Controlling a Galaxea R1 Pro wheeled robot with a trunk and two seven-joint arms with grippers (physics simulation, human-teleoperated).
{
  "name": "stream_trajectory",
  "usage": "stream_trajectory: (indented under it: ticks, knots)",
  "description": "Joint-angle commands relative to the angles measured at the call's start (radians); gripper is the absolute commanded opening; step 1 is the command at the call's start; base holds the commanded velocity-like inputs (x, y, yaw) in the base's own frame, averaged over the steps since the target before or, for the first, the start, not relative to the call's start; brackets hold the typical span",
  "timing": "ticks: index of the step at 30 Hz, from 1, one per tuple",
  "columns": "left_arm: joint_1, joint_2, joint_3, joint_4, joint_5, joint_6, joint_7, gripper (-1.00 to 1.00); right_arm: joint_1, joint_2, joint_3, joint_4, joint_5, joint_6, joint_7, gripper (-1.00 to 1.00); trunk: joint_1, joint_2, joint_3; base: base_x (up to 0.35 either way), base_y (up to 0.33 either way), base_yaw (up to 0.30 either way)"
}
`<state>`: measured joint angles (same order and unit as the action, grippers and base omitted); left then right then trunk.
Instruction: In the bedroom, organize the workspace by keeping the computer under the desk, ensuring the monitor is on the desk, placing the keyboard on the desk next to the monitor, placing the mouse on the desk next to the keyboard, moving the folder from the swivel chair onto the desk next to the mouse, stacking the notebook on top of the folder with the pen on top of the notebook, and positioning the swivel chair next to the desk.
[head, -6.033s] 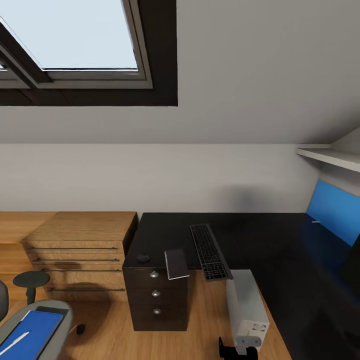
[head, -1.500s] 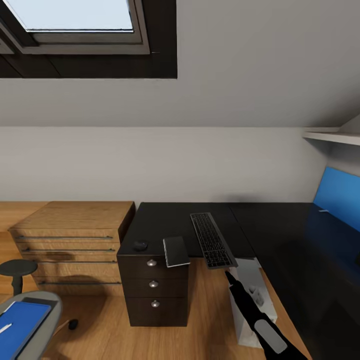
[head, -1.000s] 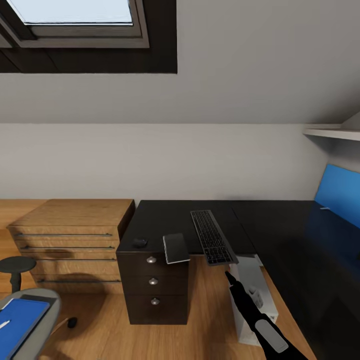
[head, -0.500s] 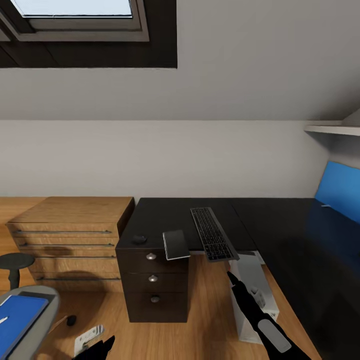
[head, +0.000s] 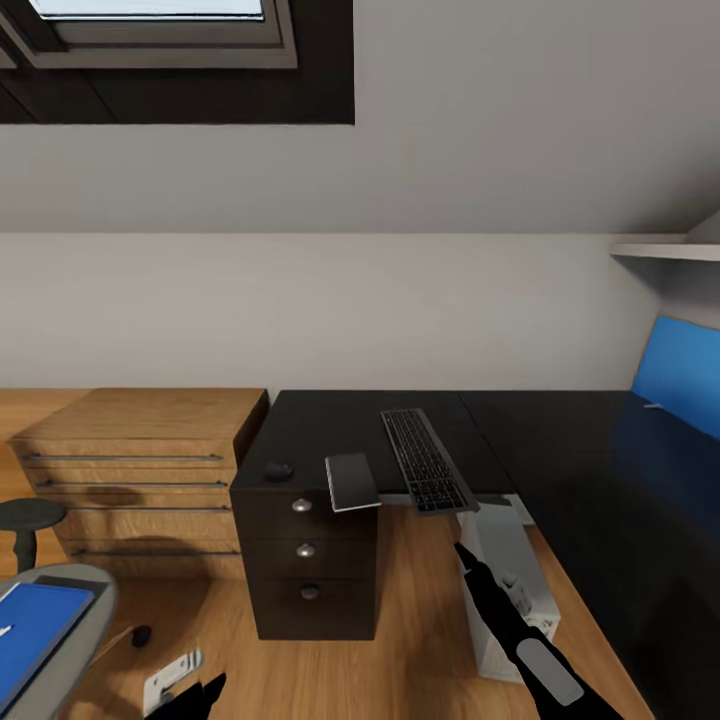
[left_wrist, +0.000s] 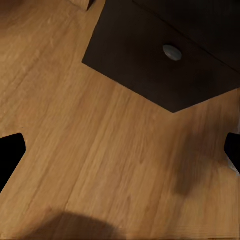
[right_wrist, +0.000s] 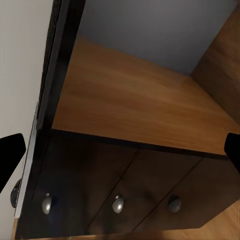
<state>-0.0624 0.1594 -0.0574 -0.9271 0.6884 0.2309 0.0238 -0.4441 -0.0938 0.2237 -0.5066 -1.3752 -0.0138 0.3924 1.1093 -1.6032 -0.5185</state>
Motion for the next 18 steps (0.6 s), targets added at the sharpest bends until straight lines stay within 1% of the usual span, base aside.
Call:
stream_trajectory:
  ticks: [1,9,18]
  knots:
    - [0.0,0.0,-0.001,0.009,0.008,0.003,0.002,1.0,-0.001,-0.001,0.007,0.0,-0.01,-0.002,0.003,1.0,0.004,-0.008,-0.004,0.0,0.0,0.0]
    - [0.0,0.0,0.002,0.056,0.009,-0.014,0.0,1.0,-0.001,-0.006,0.006,0.0,-0.009,-0.003,0.004,1.0,0.035,-0.064,-0.029,0.0,0.0,0.0]
    - [0.0,-0.001,0.005,0.065,0.007,-0.034,0.0,1.0,-0.001,-0.017,0.008,-0.001,-0.009,-0.003,0.005,1.0,0.035,-0.064,-0.029,0.0,0.0,0.0]
